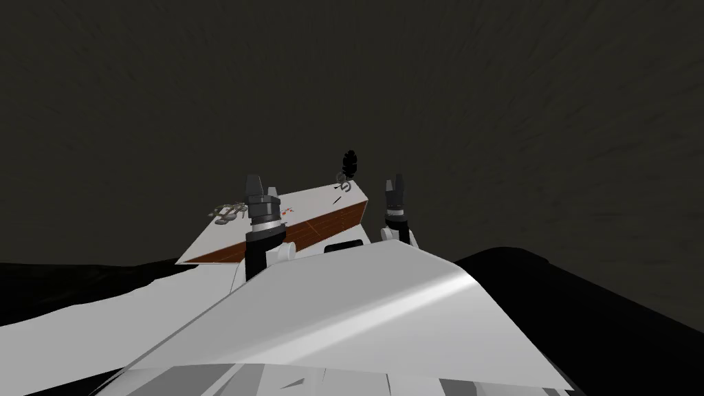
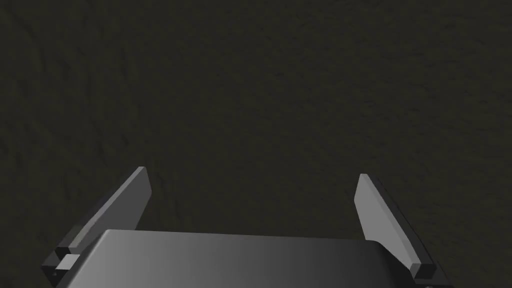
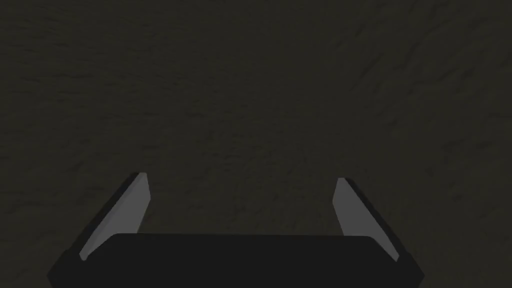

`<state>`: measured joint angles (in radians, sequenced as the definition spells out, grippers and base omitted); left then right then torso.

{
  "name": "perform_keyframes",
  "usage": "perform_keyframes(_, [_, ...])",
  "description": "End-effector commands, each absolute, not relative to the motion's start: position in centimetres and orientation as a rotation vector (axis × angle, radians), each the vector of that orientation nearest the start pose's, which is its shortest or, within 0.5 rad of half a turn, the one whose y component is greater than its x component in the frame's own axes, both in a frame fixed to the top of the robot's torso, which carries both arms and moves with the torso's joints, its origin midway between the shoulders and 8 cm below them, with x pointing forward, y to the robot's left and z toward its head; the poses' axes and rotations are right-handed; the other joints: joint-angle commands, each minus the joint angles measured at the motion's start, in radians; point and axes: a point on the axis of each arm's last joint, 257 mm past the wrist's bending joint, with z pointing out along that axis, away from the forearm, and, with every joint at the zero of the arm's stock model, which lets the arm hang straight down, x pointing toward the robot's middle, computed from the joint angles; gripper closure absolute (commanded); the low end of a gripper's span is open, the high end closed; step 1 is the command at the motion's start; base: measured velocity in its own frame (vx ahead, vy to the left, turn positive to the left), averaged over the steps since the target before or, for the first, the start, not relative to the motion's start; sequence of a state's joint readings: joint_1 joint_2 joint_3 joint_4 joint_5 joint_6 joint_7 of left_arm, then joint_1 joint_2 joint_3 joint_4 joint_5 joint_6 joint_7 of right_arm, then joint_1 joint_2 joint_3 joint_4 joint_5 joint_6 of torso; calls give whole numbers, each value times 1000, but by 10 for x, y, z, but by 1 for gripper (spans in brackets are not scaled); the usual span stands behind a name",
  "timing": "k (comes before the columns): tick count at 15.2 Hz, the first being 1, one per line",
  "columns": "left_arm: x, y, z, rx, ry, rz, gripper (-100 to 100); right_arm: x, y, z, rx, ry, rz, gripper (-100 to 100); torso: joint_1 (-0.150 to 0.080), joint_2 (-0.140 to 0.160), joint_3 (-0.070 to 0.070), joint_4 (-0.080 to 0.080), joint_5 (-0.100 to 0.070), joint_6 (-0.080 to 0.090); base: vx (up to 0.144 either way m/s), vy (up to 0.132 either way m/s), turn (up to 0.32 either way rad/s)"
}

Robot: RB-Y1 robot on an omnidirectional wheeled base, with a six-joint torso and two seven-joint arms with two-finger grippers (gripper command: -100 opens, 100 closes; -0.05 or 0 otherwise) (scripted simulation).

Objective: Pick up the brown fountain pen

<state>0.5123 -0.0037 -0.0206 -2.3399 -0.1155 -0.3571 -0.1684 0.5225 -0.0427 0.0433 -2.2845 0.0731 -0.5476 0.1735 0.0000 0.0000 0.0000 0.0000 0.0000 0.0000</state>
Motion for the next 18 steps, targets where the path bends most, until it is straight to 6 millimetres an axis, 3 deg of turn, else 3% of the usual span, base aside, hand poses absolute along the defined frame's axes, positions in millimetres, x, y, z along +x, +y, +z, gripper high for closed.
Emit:
perform_keyframes(1, [361, 263, 13, -588, 807, -1075, -100, 337, -252, 26, 491, 704, 1142, 0, 0, 0, 0, 0, 0, 0, 2, 0, -32])
perform_keyframes(10, [401, 259, -39, -702, 977, -1195, -100, 337, -252, 26, 491, 704, 1142, 0, 1, -2, -1, 0, 0, 0, 14, 0, -108])
perform_keyframes(18, [441, 269, -101, -926, 1105, -1284, -100, 337, -252, 26, 491, 704, 1142, 0, 1, -2, -1, 0, 0, 1, 17, 4, -143])
